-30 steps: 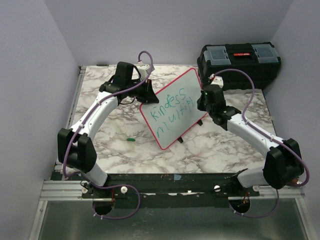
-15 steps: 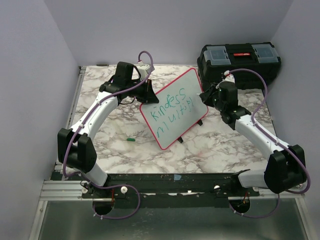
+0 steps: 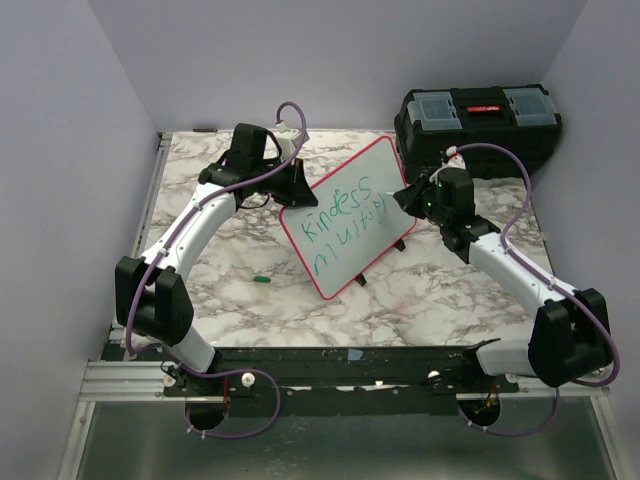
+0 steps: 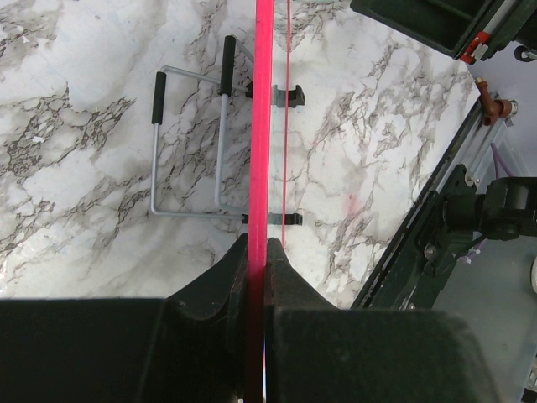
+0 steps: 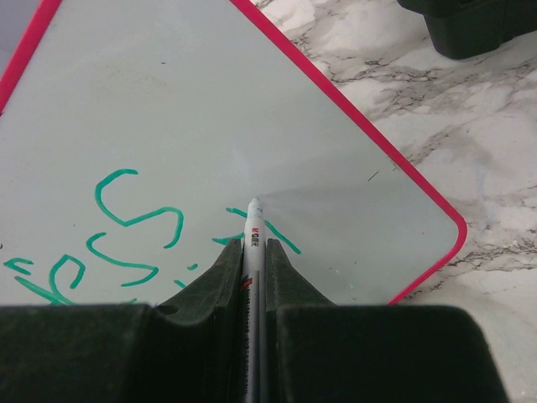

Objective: Write a sentence on the whiteboard

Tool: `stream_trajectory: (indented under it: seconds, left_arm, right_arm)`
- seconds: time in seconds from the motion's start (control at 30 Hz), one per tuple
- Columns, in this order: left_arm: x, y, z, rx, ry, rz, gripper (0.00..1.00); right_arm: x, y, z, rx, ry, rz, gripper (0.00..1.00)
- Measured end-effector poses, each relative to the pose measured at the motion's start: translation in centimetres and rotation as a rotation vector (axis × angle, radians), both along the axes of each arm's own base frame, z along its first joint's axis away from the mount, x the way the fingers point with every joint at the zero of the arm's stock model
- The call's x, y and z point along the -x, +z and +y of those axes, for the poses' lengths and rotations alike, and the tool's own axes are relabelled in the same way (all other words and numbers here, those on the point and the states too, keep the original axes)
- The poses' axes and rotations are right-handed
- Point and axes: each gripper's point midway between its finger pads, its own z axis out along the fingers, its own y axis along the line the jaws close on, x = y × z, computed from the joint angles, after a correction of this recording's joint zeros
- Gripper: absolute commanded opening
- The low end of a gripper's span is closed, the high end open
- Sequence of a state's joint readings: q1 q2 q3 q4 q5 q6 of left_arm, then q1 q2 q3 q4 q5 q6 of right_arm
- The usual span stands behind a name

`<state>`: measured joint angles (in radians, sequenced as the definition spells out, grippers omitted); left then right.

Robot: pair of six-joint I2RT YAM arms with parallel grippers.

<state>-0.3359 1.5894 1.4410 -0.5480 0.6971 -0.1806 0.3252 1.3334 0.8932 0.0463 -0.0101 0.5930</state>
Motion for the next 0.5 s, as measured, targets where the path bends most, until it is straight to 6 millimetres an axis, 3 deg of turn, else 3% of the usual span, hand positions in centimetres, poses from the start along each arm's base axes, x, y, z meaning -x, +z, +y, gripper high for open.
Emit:
stream_trajectory:
  seconds: [0.5]
  left_arm:
    - [0.0,0.0,0.0,0.0,0.002,0.002,0.0]
  right_arm:
    - [-0.5,-1.5,-0.4,-0.005,-0.02,0.035,0.01]
